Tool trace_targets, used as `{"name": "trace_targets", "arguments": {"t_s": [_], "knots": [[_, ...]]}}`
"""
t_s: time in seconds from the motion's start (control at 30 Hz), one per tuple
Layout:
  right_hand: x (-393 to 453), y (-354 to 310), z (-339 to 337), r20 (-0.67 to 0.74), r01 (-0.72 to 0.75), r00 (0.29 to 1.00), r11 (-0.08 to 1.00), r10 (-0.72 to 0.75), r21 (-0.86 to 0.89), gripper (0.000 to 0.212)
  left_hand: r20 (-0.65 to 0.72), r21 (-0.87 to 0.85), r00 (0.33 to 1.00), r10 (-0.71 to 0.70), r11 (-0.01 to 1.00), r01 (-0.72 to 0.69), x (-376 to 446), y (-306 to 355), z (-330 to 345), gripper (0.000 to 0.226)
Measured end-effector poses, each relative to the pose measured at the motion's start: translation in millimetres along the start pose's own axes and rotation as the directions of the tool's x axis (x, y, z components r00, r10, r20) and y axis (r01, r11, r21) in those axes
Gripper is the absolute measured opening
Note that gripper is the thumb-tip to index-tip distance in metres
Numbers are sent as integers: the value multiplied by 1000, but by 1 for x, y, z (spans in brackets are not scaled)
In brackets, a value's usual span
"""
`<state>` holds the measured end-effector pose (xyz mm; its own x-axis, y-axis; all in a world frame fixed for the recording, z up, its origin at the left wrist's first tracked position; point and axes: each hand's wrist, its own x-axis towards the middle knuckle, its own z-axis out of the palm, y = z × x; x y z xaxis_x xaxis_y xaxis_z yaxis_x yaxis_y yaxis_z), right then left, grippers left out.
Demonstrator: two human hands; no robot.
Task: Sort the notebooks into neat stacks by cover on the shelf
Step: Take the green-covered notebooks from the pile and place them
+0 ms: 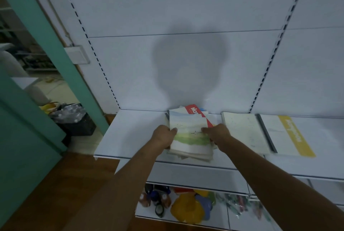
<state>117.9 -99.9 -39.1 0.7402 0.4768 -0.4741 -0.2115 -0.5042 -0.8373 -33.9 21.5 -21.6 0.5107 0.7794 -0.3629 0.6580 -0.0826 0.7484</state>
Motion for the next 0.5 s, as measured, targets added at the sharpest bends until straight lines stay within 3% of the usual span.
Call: {"name": "trace_targets", "arguments": {"t_s": [0.2,0.4,0.5], "knots": [[3,-3,-11,27,97,995,991,-100,88,30,15,-161,1000,-3,987,5,-16,10,6,24],[7,-13,-30,63,99,990,943,-125,317,45,30,-384,998,63,922,-47,-21,35,11,17],[6,-20,-47,41,120,988,907,-149,403,53,-12,-365,992,129,923,-124,-23,52,14,20]]}}
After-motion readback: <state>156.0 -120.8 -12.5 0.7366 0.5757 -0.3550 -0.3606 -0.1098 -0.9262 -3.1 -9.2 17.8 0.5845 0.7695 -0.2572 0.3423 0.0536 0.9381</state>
